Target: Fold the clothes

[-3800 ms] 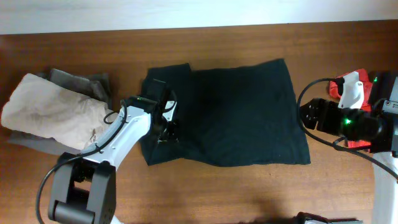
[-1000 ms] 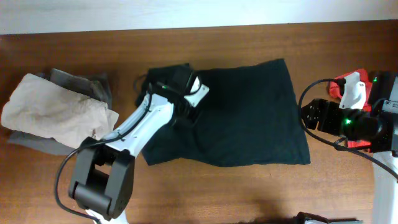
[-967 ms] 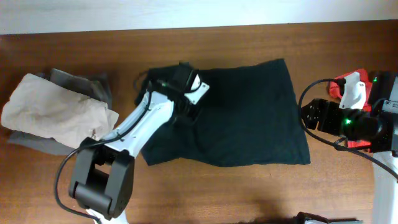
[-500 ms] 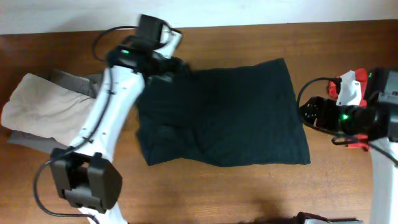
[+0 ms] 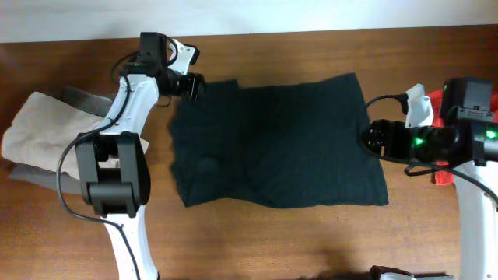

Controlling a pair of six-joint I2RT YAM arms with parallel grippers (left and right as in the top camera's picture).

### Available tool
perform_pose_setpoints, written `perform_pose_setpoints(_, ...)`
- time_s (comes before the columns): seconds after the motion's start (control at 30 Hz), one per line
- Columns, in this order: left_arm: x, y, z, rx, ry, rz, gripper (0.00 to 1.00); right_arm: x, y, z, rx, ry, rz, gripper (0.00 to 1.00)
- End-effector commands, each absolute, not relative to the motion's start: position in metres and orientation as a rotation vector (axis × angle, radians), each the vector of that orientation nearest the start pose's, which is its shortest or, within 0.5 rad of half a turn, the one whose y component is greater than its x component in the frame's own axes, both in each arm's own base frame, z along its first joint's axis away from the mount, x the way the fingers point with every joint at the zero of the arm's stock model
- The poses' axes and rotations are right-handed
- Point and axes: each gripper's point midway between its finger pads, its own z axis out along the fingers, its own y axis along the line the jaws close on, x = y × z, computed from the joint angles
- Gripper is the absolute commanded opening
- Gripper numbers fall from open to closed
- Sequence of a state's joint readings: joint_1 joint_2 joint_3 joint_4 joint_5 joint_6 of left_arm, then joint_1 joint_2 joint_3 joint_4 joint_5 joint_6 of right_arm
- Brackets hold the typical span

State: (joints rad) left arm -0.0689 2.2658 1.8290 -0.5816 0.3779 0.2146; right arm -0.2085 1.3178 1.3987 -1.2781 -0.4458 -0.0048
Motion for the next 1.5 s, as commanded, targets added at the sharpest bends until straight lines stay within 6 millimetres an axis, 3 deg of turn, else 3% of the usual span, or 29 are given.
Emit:
perform_pose_setpoints(0.0, 0.57, -0.098, 0.062, 0.509, 2.446, -0.368, 0.64, 0.285, 0.024, 0.236, 0.104, 2.674, 0.571, 0.83)
perform_pose_setpoints(0.33, 0.58, -0.094, 0.005, 0.498, 2.481, -0.341, 0.64, 0.283, 0.027, 0.235, 0.095, 2.682, 0.576, 0.82)
perform_pose_setpoints(0.47, 0.583, -0.094, -0.002, 0.5, 2.475, -0.341, 0.64, 0.281, 0.027, 0.234, 0.097, 2.689, 0.579, 0.82)
perform_pose_setpoints(0.67, 0.585, -0.095, 0.0, 0.5, 2.462, -0.339, 0.62, 0.281, 0.027, 0.234, 0.098, 2.689, 0.579, 0.82)
perform_pose_setpoints(0.73, 0.585, -0.096, 0.0, 0.502, 2.461, -0.345, 0.56, 0.281, 0.027, 0.234, 0.098, 2.689, 0.579, 0.82)
perform_pose_setpoints(0.8, 0.584, -0.101, 0.002, 0.514, 2.451, -0.387, 0.47, 0.281, 0.027, 0.234, 0.098, 2.689, 0.579, 0.82)
perform_pose_setpoints(0.9, 0.58, -0.115, 0.01, 0.543, 2.428, -0.496, 0.17, 0.281, 0.027, 0.234, 0.098, 2.69, 0.579, 0.83)
perform_pose_setpoints(0.93, 0.579, -0.117, 0.014, 0.547, 2.428, -0.515, 0.1, 0.281, 0.028, 0.234, 0.099, 2.692, 0.58, 0.83)
perform_pose_setpoints(1.03, 0.58, -0.117, 0.025, 0.545, 2.441, -0.518, 0.02, 0.279, 0.028, 0.234, 0.101, 2.699, 0.582, 0.83)
perform_pose_setpoints(1.27, 0.578, -0.117, 0.056, 0.572, 2.483, -0.515, 0.0, 0.279, 0.028, 0.233, 0.101, 2.7, 0.583, 0.83)
perform_pose_setpoints(1.47, 0.55, -0.117, 0.046, 0.574, 2.62, -0.521, 0.0, 0.279, 0.028, 0.233, 0.096, 2.699, 0.581, 0.83)
